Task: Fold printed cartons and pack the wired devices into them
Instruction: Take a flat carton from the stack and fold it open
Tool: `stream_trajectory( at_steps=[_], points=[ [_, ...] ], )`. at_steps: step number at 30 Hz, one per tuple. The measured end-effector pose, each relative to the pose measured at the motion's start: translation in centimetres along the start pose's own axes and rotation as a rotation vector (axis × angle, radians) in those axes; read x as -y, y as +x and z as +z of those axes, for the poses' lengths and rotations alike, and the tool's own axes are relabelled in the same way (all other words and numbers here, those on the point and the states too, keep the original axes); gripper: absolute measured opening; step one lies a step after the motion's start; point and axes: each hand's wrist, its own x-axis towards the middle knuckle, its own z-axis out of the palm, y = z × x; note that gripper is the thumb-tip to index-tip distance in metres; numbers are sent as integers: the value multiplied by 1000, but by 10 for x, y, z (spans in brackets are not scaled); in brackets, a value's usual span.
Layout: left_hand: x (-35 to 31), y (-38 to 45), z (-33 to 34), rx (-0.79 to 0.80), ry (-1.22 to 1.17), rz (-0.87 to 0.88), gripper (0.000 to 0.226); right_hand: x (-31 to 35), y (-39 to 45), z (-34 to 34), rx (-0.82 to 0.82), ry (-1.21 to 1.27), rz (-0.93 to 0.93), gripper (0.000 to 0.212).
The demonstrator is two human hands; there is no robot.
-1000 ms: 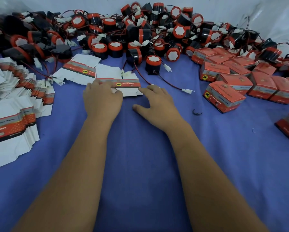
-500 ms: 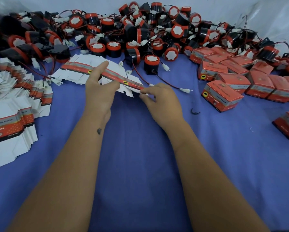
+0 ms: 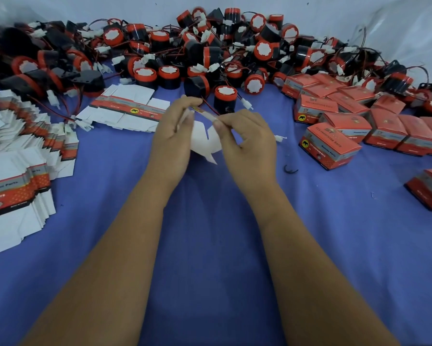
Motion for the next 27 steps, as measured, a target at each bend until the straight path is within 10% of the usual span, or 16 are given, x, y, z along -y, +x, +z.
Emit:
stream_trajectory(
  at_steps=[8, 19, 27],
  points=[
    [-2, 7, -8, -312, -366, -124, 32, 0, 1, 5, 381, 30, 206, 113],
    [-14, 7, -4, -221, -836, -143, 30, 3, -3, 7, 289, 64, 127, 66],
    [-10, 5, 2, 17, -486, -68, 46, 7, 1, 3, 189, 479, 408, 35]
  ],
)
